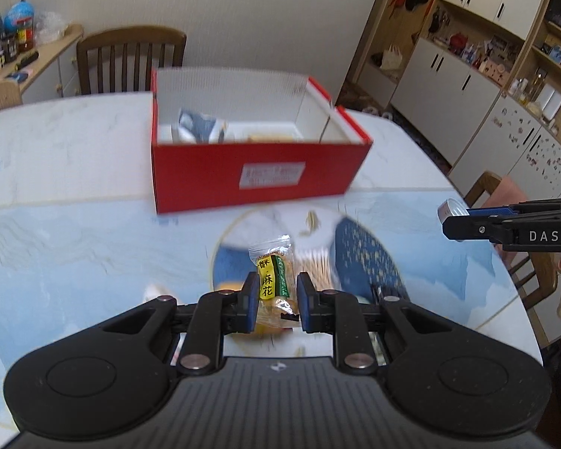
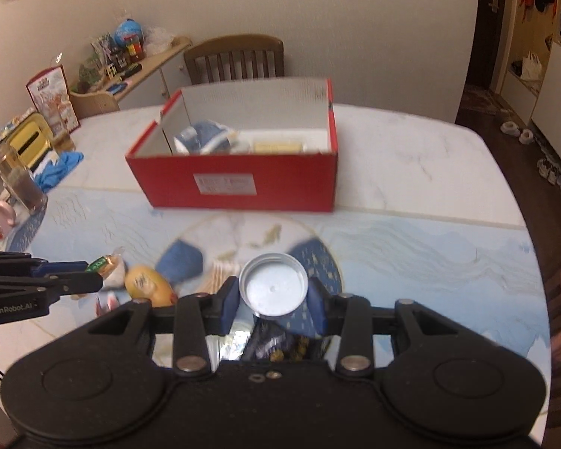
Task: Organize objects
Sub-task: 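Carry the lid and snack stick into the red shoebox and open both tools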
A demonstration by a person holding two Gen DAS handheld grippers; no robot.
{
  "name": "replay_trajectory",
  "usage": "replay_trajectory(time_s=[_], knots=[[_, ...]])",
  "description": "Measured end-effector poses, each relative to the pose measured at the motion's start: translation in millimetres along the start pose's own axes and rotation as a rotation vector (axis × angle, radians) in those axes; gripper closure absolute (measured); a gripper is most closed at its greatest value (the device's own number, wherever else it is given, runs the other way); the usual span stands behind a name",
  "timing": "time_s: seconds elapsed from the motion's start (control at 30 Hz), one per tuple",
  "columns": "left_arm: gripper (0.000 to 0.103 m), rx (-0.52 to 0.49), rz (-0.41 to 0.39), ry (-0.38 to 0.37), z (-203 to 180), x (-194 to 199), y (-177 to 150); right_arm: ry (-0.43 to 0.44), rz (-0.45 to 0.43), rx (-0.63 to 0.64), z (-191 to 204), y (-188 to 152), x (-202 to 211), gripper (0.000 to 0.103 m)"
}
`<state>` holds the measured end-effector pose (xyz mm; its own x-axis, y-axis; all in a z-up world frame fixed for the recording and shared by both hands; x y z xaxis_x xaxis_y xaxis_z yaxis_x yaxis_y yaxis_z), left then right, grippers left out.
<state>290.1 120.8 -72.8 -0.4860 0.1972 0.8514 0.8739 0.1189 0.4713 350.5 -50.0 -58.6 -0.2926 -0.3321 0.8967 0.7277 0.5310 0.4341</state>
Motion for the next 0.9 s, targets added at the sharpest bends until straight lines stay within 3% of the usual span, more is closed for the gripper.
replay_trajectory(time_s=[0.43,0.9], knots=[[0.083,-0.070,-0.095,0.057,28.9,22.9,90.4,-0.046,-0.075,0.038,22.4,82.0,5.7,0.065],[0.083,-0.199,-0.135,0.159,47.2,-3.1,179.0,-0.120,-0.056,0.074,43.9,152.8,-40.0,0.065]])
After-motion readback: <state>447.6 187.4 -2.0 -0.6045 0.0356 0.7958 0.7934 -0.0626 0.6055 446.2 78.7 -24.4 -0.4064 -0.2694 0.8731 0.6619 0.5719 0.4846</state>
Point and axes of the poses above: each gripper's, at about its wrist camera, not at the fingertips, and x roughly against the way its jaws point, z to its left, y to its top, the point moved 6 cm from there along -x, roughly the way its jaws point, and after that the axes turned 13 degrees about z, right-handed, at the moved point
